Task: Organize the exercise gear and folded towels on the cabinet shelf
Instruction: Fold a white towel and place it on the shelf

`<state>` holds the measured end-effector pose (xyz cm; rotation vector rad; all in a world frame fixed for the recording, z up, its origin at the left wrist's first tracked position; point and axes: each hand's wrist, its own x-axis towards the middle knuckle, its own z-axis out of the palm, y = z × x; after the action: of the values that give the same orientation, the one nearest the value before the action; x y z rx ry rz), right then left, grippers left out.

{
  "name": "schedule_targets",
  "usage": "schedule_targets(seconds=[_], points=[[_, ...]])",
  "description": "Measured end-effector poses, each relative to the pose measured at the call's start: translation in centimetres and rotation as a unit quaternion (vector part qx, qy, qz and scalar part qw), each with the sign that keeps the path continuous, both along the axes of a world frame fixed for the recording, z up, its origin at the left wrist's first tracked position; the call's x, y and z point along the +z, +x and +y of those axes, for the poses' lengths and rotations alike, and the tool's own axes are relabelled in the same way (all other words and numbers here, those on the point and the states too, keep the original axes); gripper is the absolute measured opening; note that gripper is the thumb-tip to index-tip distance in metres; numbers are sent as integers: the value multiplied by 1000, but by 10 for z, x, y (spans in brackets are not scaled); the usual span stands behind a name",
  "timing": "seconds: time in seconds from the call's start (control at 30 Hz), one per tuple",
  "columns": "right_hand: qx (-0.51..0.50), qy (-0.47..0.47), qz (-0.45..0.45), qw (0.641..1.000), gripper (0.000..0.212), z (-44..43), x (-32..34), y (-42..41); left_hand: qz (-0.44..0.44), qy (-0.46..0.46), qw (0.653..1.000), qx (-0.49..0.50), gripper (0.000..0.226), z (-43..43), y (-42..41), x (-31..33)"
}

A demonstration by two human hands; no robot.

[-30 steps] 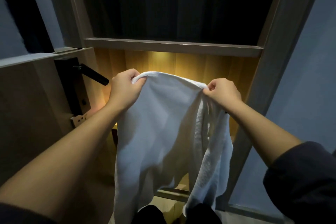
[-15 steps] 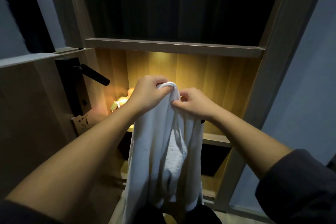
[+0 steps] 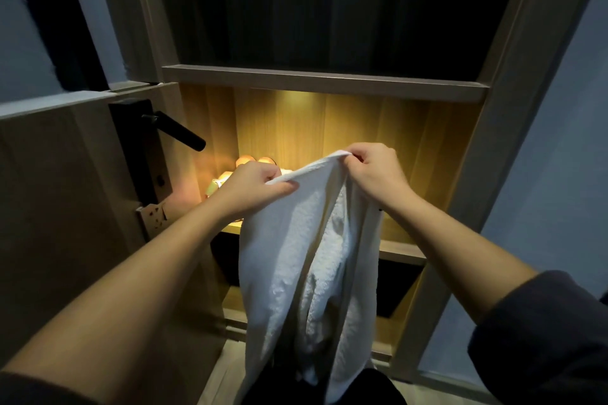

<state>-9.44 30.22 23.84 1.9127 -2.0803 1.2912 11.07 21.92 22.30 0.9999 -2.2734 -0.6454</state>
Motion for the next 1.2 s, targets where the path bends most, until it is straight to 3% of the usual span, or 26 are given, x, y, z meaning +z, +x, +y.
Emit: schedule_targets(seconds=[0.13,0.4,0.5,0.6,0.83,0.93,1.03,1.13,1.2], points=[[-42,-8,-30,999,28,4,-3,-22,-27,-14,999,27,42,-9,17,-8],[-126,-39,-124,983,27,6,2,-52,6,13,998,57,41,-28,53,-15],[-111,-3,-140,984,27,5,5,-49,85,8,994,70,40,-23,50,-10],[-21,45,-161,986,12,9,10,-40,130,-22,989,61,44,-18,36,7],[126,129,-90,979,41,18,24,-3,77,-76,993,-45,30,13,-12,42],[159,149,-51,975,28,14,18,13,56,-77,993,-75,26,23,-22,45],[192,148,-73,967,9,12,8,20,35,-73,993,-88,27,27,-23,44],[164,128,-107,972,22,12,3,20,27,-83,993,-76,27,23,-18,39],[111,103,-92,984,22,9,5,17,-36,-120,991,-50,30,17,-14,33]])
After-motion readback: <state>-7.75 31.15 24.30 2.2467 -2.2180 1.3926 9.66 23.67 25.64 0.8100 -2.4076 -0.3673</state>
